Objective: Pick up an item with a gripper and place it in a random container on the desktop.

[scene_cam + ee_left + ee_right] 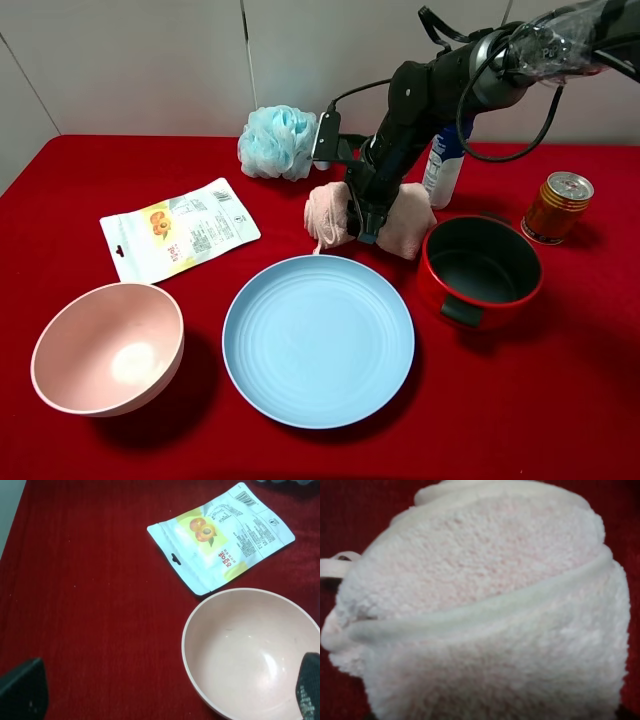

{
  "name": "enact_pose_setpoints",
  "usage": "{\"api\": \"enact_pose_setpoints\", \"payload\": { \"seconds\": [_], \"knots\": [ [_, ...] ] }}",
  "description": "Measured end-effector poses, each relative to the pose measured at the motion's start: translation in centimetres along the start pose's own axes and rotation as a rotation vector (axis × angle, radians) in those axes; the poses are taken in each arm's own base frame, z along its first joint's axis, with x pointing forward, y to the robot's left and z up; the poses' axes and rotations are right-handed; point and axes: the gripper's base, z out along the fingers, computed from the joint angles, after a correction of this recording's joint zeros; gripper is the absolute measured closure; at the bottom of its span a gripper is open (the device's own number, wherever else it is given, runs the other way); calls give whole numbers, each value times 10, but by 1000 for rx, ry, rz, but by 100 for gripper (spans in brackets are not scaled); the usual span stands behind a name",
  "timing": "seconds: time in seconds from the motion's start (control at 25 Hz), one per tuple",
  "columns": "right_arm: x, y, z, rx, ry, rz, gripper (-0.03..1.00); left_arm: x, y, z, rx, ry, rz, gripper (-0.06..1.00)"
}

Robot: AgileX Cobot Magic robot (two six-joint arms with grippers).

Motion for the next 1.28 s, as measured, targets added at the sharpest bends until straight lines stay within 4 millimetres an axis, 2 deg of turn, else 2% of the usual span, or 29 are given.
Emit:
{"api": "enact_pose_setpoints", "payload": {
  "seconds": [0.32, 0.84, 1.12, 1.28],
  "knots": [
    [-1, -1, -4, 5, -5, 4, 62, 0, 0, 0, 0, 0, 0, -4],
    [-3, -4, -43, 21, 23, 56, 62, 0, 0, 0, 0, 0, 0, -4],
    [-12, 8, -56, -26, 53, 53, 62, 0, 0, 0, -1, 0, 0, -4],
    [-26, 19, -67, -36, 50, 67, 62, 0, 0, 0, -1, 0, 0, -4]
  ]
}}
